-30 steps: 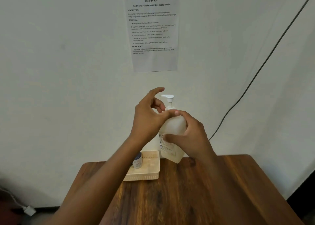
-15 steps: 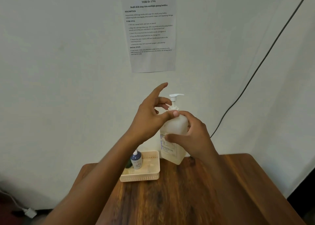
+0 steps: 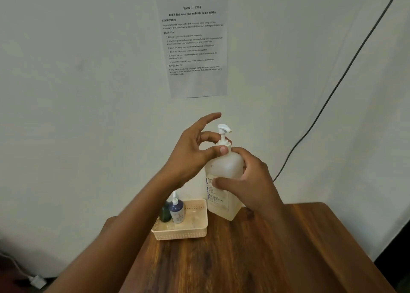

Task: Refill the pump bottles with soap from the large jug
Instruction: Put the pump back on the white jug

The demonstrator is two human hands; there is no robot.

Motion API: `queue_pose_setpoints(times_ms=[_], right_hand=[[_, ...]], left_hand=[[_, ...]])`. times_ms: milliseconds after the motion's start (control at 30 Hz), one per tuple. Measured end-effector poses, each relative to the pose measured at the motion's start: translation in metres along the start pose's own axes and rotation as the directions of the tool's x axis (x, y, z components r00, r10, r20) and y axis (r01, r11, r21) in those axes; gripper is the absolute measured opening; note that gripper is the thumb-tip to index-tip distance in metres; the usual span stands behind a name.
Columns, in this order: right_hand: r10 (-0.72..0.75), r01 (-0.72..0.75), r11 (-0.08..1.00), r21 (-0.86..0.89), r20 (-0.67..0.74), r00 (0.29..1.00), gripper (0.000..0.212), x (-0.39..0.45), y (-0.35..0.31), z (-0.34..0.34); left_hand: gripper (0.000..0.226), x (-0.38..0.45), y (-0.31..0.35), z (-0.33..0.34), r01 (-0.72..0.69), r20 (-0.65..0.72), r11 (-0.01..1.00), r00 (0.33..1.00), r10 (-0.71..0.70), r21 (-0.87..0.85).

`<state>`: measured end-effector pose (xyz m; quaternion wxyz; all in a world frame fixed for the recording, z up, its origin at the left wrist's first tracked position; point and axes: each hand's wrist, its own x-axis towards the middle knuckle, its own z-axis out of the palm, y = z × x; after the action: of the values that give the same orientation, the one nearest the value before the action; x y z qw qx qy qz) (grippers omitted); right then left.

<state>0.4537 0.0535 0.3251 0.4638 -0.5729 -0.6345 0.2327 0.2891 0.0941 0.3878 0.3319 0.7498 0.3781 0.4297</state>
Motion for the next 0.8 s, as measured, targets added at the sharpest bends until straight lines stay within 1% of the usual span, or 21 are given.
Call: queue_pose_setpoints(times_ms=[67, 100, 167, 233, 300, 367, 433, 567, 667, 700, 800], right_hand=[[-0.02, 0.02, 1.0, 0.002, -0.047, 0.999, 0.067, 0.0, -0.001, 0.002], [-0.031, 0.031, 1.0, -0.001, -0.063, 0.998, 0.067, -0.001, -0.002, 0.002], [-0.045, 0.044, 0.999, -0.017, -0.076, 0.996, 0.066, -0.002, -0.002, 0.004], [-0.05, 0.049, 0.999, -0.018, -0.073, 0.996, 0.065, -0.004, 0.0, 0.005], [-0.042, 0.042, 0.999, 0.002, -0.056, 0.998, 0.065, -0.007, 0.004, 0.007], [-0.029, 0.03, 0.999, 0.039, -0.032, 0.999, 0.067, -0.011, 0.007, 0.007], [-0.026, 0.028, 0.998, 0.048, -0.043, 0.999, 0.068, -0.013, 0.011, 0.009], [-0.057, 0.052, 0.998, -0.037, -0.172, 0.983, 0.073, -0.013, 0.016, 0.014], [-0.058, 0.032, 0.994, -0.107, -0.247, 0.967, 0.079, -0.012, 0.025, 0.02], [-0.052, 0.018, 0.992, -0.128, -0.265, 0.963, 0.08, -0.011, 0.03, 0.021], [-0.015, -0.037, 0.986, -0.165, -0.298, 0.954, 0.082, -0.005, 0.052, 0.024]], left_hand=[[0.042, -0.002, -0.001, 0.006, 0.037, -0.164, 0.991, 0.986, -0.016, 0.127], [0.035, -0.003, -0.002, 0.009, 0.063, -0.217, 0.983, 0.976, -0.024, 0.175], [0.031, -0.005, -0.004, 0.014, 0.07, -0.244, 0.977, 0.97, -0.02, 0.2], [0.031, -0.005, -0.007, 0.016, 0.065, -0.212, 0.978, 0.977, -0.021, 0.199], [0.031, -0.004, -0.012, 0.015, 0.048, -0.135, 0.981, 0.991, -0.022, 0.189], [0.026, -0.005, -0.017, 0.012, 0.003, -0.059, 0.988, 0.998, 0.006, 0.151], [0.022, -0.005, -0.022, 0.013, -0.035, -0.029, 0.988, 0.999, 0.04, 0.149], [0.023, -0.003, -0.034, 0.024, -0.029, -0.093, 0.993, 0.995, 0.04, 0.118], [0.028, -0.002, -0.048, 0.033, -0.022, -0.107, 0.994, 0.994, 0.033, 0.107], [0.033, -0.004, -0.053, 0.034, -0.014, -0.113, 0.993, 0.993, 0.027, 0.114], [0.055, -0.006, -0.075, 0.039, 0.042, -0.153, 0.99, 0.988, -0.022, 0.131]])
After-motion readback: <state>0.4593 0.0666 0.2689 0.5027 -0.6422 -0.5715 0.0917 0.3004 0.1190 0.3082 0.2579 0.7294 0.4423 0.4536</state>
